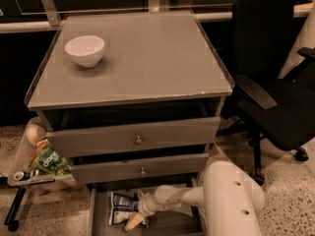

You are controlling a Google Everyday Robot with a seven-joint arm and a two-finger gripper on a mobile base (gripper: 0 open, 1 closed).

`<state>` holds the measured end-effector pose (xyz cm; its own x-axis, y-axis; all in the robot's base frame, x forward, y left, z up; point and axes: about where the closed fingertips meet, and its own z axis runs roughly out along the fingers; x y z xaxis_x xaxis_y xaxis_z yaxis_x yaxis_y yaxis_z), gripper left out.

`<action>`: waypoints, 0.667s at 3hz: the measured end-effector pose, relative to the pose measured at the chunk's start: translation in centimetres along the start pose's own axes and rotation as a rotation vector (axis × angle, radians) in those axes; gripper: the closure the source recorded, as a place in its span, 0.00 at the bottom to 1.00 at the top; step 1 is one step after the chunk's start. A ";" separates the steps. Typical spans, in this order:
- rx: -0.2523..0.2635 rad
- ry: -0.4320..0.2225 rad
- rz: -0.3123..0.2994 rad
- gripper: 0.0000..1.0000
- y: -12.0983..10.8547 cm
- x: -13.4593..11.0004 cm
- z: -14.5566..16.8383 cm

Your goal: Pick blue chip bag from bottom drawer and place on counter

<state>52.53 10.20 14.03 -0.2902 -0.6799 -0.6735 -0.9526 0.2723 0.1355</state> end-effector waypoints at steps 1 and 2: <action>0.000 0.000 0.002 0.19 0.0 0.1 0.1; 0.000 0.000 0.002 0.42 0.0 0.1 0.1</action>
Offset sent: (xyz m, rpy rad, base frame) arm -0.0003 -0.0001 -0.0015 0.0001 0.0013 -0.0017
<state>52.50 10.20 13.88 -0.2922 -0.6793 -0.6731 -0.9520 0.2739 0.1369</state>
